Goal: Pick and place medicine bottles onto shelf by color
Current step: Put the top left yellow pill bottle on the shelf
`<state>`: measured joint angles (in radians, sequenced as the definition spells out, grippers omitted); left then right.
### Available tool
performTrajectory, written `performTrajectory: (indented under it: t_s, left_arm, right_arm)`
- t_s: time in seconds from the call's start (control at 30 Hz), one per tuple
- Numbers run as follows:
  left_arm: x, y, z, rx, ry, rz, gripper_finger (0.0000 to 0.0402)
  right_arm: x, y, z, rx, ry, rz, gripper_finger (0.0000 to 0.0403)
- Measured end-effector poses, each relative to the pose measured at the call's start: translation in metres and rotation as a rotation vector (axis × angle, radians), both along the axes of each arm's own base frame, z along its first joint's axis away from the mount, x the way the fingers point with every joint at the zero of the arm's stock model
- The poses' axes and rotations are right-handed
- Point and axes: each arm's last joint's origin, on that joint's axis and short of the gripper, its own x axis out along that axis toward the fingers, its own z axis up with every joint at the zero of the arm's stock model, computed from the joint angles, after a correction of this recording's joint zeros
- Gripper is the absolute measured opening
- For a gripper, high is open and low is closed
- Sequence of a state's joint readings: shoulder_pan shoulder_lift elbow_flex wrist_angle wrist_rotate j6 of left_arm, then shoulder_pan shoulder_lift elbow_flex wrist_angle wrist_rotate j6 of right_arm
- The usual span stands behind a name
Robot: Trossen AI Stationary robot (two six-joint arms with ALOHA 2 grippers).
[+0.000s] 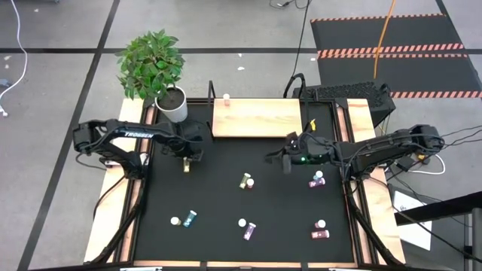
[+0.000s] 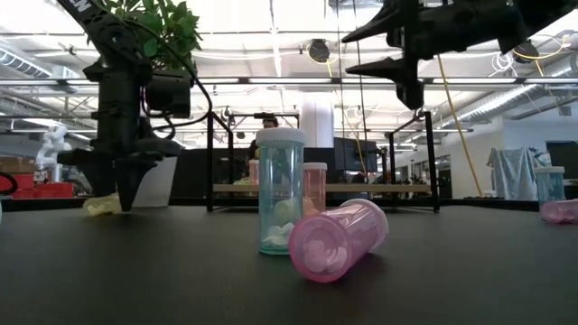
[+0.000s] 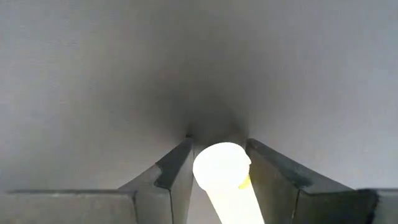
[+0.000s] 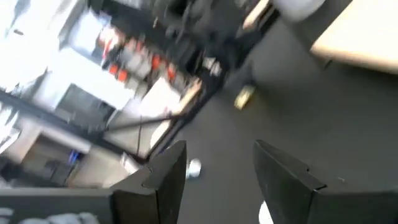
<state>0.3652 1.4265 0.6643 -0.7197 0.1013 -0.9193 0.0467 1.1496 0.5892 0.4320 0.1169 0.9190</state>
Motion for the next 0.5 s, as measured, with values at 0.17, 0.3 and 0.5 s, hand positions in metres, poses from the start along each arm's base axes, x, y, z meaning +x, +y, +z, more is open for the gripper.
performTrajectory:
  t_s: [0.17,0.3,0.5]
  left_arm:
    - [0.003,-0.011,0.003,-0.096,-0.053,-0.062,0.0147]
    - [0.007,-0.02,0.014,-0.116,-0.151,-0.118,0.0147]
    - [0.026,-0.025,0.037,-0.074,-0.441,-0.088,0.0147]
  right_arm:
    - [0.0,0.015,0.007,0.012,-0.09,-0.121,0.0178]
    - [0.003,0.034,0.01,0.017,-0.172,-0.136,0.0178]
    - [0.014,0.049,-0.012,0.093,-0.097,-0.056,0.0187]
